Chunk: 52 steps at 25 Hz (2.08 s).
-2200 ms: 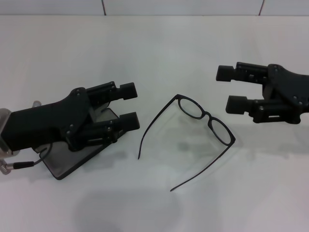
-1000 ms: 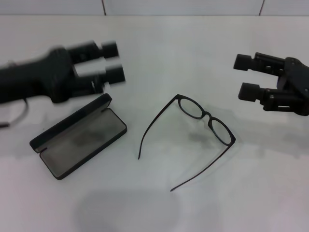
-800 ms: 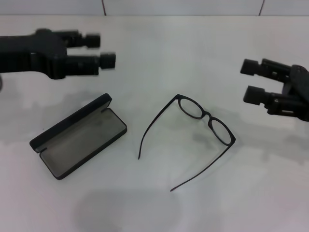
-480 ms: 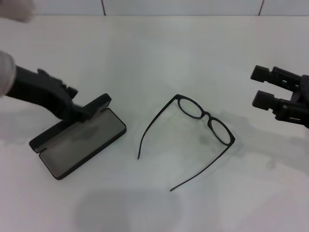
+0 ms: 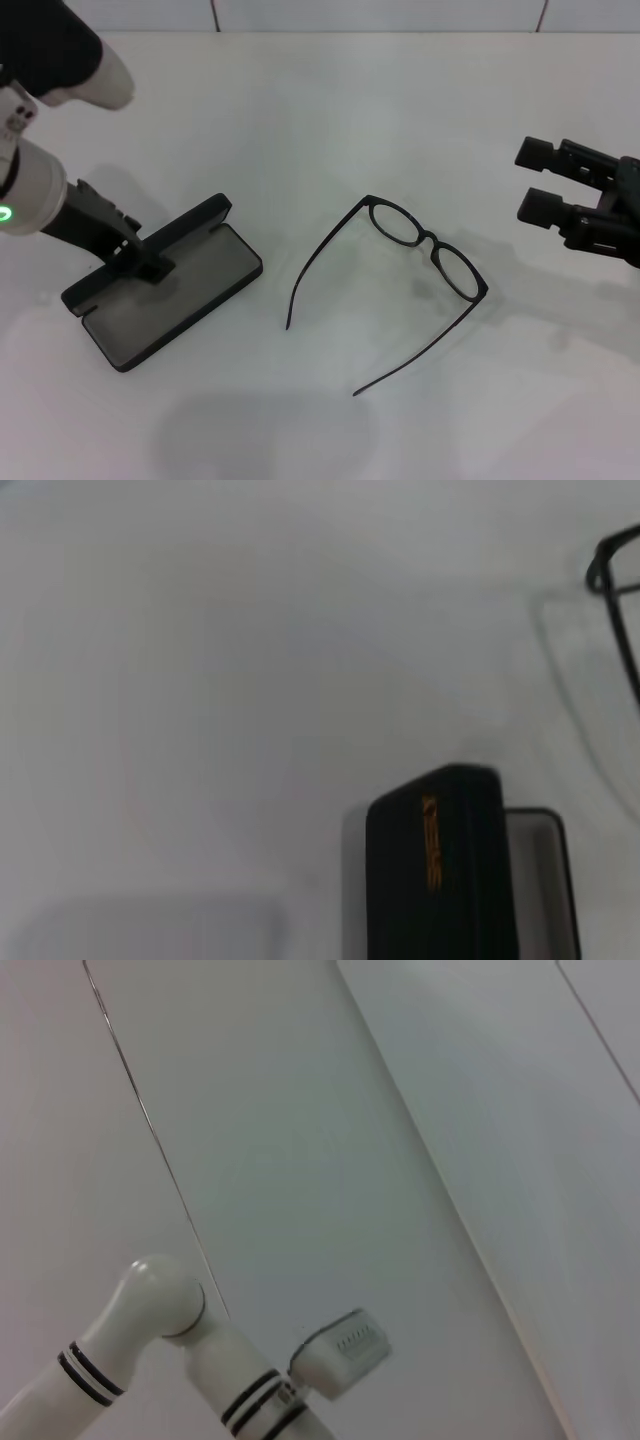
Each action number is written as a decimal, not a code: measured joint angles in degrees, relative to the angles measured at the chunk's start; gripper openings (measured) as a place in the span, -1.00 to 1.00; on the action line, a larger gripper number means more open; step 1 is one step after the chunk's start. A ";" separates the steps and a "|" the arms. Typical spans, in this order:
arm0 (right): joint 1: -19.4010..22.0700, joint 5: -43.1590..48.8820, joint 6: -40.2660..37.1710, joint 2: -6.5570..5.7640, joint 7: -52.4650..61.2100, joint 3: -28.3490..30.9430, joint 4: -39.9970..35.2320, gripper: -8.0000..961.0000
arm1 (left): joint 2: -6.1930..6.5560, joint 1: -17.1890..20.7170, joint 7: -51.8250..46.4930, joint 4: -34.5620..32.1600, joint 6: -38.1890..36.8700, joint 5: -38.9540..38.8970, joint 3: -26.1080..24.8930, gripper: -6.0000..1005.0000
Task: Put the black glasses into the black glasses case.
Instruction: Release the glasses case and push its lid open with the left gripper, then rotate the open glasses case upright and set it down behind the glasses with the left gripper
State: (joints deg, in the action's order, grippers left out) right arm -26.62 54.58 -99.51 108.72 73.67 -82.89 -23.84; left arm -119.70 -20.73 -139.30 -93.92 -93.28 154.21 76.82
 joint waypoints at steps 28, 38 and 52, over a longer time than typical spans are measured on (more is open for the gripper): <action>1.90 -0.20 0.08 -0.05 -2.08 3.34 0.11 0.75 | 0.22 -1.17 -0.88 -0.92 1.07 2.15 1.66 -0.48; 1.81 7.28 -13.21 -0.82 -4.13 5.94 -0.88 0.75 | 0.17 -5.21 7.14 -4.76 5.09 1.63 1.70 -0.58; 0.92 16.28 -18.19 2.06 -1.40 6.28 -0.76 0.75 | -0.05 -14.95 15.81 15.62 31.07 0.78 16.17 -0.59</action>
State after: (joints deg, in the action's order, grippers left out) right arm -25.70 70.87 -117.70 110.78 72.27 -76.61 -24.60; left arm -119.76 -35.68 -123.49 -78.29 -62.21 154.99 93.00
